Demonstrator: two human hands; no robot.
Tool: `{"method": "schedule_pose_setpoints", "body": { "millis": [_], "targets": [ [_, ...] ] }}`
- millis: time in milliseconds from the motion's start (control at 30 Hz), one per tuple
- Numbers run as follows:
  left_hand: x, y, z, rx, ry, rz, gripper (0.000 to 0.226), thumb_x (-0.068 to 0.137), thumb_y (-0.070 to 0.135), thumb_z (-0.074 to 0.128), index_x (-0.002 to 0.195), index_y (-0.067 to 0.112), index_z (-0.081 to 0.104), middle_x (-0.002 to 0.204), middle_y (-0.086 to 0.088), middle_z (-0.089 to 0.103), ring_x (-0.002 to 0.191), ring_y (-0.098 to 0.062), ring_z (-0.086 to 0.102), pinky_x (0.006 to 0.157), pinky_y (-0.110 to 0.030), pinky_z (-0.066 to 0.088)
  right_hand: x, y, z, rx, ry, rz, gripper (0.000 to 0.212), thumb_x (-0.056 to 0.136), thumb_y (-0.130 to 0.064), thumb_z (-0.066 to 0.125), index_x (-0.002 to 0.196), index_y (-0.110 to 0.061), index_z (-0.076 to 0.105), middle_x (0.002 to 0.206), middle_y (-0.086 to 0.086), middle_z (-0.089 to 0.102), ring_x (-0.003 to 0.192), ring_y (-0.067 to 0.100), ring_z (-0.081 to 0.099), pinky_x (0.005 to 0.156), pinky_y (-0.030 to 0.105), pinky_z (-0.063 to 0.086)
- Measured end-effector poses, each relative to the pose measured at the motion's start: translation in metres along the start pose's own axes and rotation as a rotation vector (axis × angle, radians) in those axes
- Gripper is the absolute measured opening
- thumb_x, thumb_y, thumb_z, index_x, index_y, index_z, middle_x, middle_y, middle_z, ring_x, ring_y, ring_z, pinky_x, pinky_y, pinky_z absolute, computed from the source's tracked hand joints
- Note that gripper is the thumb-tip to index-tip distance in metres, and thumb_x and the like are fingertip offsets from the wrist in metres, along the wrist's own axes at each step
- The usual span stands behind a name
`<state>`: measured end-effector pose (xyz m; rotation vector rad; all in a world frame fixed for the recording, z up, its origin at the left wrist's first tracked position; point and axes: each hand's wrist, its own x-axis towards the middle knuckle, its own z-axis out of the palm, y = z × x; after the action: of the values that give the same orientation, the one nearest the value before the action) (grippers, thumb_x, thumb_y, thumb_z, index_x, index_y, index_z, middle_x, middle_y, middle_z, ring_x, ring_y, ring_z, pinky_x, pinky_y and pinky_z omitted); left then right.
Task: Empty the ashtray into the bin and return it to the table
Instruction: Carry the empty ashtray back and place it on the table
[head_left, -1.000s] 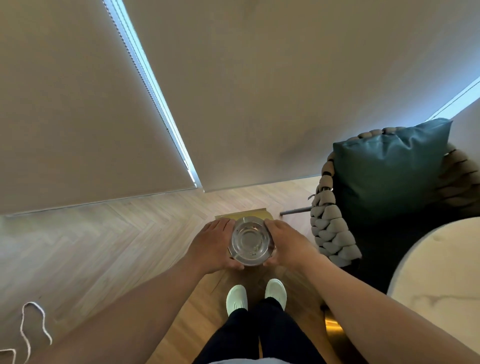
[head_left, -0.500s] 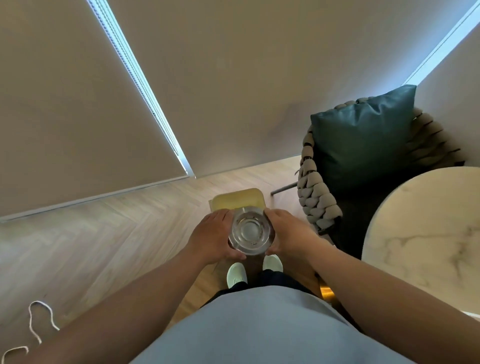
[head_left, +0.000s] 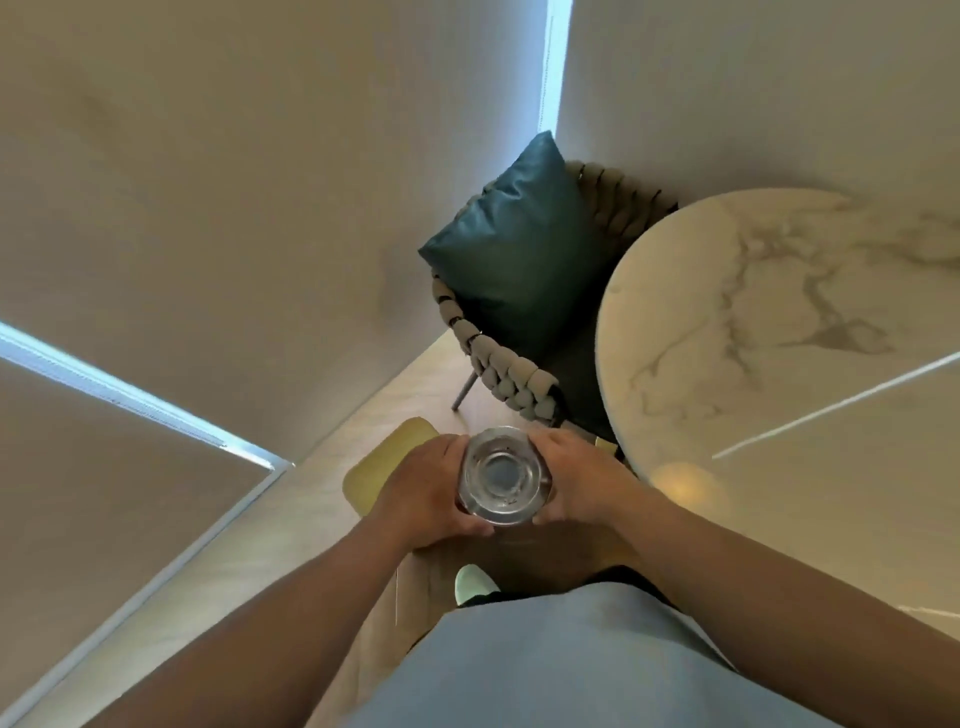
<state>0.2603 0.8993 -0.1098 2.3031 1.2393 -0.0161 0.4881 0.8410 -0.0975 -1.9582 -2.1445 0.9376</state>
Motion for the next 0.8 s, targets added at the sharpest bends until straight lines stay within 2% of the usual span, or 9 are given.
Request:
{"method": "schedule_pose_setpoints", "body": {
  "millis": [100, 167, 267, 367, 567, 667, 800],
  "targets": [
    [0.023, 0.032, 0.009, 0.06, -0.043, 0.123, 0.104, 0.045, 0.088, 0.063, 0.132, 0.04, 0.034, 0.127, 0.012, 0.057, 0.108, -0.01, 0.051, 0.092, -0.025, 0.038, -0.038, 0.023, -0.007, 0.047, 0.109, 0.1, 0.101, 0.065, -0.046, 0.088, 0.145, -0.027, 0.031, 0.144, -0.002, 0.048, 0.132, 0.02, 0.045, 0.107, 0.031, 0.038],
    [0.033, 0.055, 0.019, 0.09, -0.061, 0.202, 0.106, 0.045, 0.088, 0.063, 0.134, 0.04, 0.032, 0.129, 0.011, 0.056, 0.112, -0.011, 0.052, 0.096, -0.027, 0.039, -0.067, 0.038, -0.009, 0.077, 0.15, 0.169, 0.1, 0.064, -0.049, 0.087, 0.144, -0.029, 0.031, 0.144, -0.002, 0.049, 0.132, 0.02, 0.046, 0.107, 0.035, 0.041],
    [0.04, 0.091, 0.037, 0.107, -0.117, 0.323, 0.11, 0.048, 0.088, 0.064, 0.14, 0.038, 0.028, 0.138, 0.01, 0.051, 0.123, -0.014, 0.048, 0.101, -0.027, 0.031, -0.111, 0.058, -0.007, 0.125, 0.189, 0.277, 0.098, 0.061, -0.051, 0.088, 0.141, -0.029, 0.035, 0.142, -0.001, 0.051, 0.128, 0.021, 0.049, 0.104, 0.037, 0.046],
    [0.037, 0.135, 0.057, 0.111, -0.188, 0.409, 0.11, 0.053, 0.082, 0.071, 0.142, 0.034, 0.028, 0.141, 0.008, 0.049, 0.126, -0.015, 0.046, 0.108, -0.033, 0.034, -0.16, 0.078, 0.0, 0.145, 0.22, 0.335, 0.095, 0.061, -0.052, 0.087, 0.139, -0.026, 0.038, 0.139, -0.001, 0.053, 0.126, 0.02, 0.05, 0.102, 0.039, 0.048],
    [0.007, 0.22, 0.102, 0.086, -0.266, 0.545, 0.098, 0.055, 0.073, 0.074, 0.136, 0.034, 0.036, 0.134, 0.007, 0.055, 0.119, -0.014, 0.053, 0.102, -0.031, 0.041, -0.259, 0.114, 0.022, 0.235, 0.259, 0.467, 0.09, 0.057, -0.05, 0.088, 0.131, -0.028, 0.043, 0.13, -0.002, 0.056, 0.12, 0.019, 0.051, 0.098, 0.039, 0.049],
    [-0.005, 0.249, 0.121, 0.105, -0.285, 0.593, 0.094, 0.057, 0.071, 0.074, 0.134, 0.031, 0.037, 0.132, 0.006, 0.056, 0.117, -0.014, 0.054, 0.102, -0.036, 0.047, -0.296, 0.128, 0.031, 0.246, 0.256, 0.511, 0.098, 0.058, -0.048, 0.088, 0.139, -0.024, 0.038, 0.138, 0.002, 0.051, 0.126, 0.022, 0.047, 0.103, 0.039, 0.046],
    [-0.019, 0.283, 0.141, 0.113, -0.298, 0.62, 0.098, 0.055, 0.07, 0.075, 0.135, 0.028, 0.037, 0.132, 0.004, 0.056, 0.117, -0.016, 0.054, 0.101, -0.035, 0.046, -0.336, 0.146, 0.035, 0.234, 0.252, 0.538, 0.102, 0.056, -0.045, 0.09, 0.142, -0.023, 0.038, 0.141, 0.003, 0.05, 0.129, 0.024, 0.047, 0.104, 0.041, 0.045]
  ]
}}
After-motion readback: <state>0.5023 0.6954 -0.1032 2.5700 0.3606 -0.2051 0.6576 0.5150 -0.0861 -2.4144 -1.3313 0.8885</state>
